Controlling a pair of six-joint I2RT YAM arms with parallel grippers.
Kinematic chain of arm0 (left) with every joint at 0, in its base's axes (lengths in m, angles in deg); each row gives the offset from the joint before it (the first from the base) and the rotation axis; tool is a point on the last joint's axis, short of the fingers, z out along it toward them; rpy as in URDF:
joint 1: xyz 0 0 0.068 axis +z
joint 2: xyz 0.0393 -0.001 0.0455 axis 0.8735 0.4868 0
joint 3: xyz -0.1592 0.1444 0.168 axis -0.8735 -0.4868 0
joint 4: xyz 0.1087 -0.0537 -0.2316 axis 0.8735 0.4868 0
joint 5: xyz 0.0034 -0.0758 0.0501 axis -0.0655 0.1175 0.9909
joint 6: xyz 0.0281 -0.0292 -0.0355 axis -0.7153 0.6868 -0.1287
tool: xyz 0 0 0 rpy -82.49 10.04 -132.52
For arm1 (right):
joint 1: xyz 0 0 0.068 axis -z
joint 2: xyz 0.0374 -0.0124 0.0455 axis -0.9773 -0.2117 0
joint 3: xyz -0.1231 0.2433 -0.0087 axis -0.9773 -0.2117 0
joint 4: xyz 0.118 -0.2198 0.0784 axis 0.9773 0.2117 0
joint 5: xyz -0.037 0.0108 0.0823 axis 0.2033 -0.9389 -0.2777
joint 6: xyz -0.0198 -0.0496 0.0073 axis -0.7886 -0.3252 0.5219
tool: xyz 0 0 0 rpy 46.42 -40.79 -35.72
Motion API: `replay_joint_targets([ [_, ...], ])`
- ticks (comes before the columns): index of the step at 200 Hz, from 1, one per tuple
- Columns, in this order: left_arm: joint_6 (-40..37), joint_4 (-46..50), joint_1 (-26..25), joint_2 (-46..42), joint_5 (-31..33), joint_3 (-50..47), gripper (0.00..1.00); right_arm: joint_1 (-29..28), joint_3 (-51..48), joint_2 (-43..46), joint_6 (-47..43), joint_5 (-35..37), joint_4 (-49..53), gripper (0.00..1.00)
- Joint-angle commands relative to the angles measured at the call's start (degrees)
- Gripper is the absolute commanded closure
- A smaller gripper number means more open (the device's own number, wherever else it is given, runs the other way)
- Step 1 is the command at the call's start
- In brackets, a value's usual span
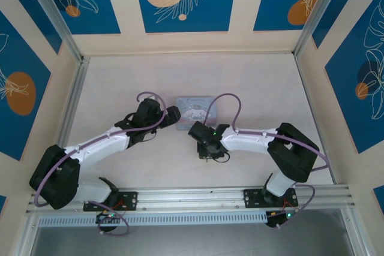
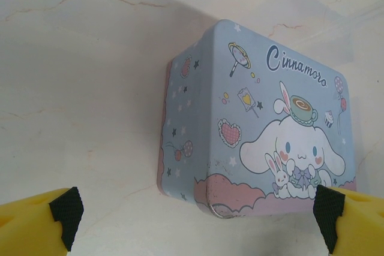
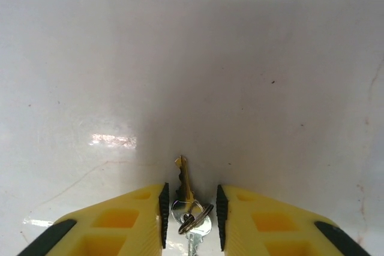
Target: Unlock a padlock with a key
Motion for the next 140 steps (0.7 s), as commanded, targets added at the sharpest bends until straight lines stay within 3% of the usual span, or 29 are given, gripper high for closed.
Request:
replay_joint_targets([
  [1,0.4,-0.7,0.4,0.6,-1.1,1.4,0.00,-0.7,-2.4,0.4,1.8,-0.6,-0.9,0.75],
  [55,0.4,-0.3,0.4,1.2,-1.8,1.6,0.00,0.9,-2.6,4.8,-1.9,-1.3,-1.7,1.00],
  [89,0.8,-0.4,0.4,0.3,-3.5,1.3,0.00,3.4,-2.6,10.3,-3.9,-4.3,-2.7,1.00],
  [140,6.5,-6.3,0.4,-1.3,-12.3,-0.4,0.00,10.0,-2.7,21.8,-1.8,-10.8,-5.8,1.00],
])
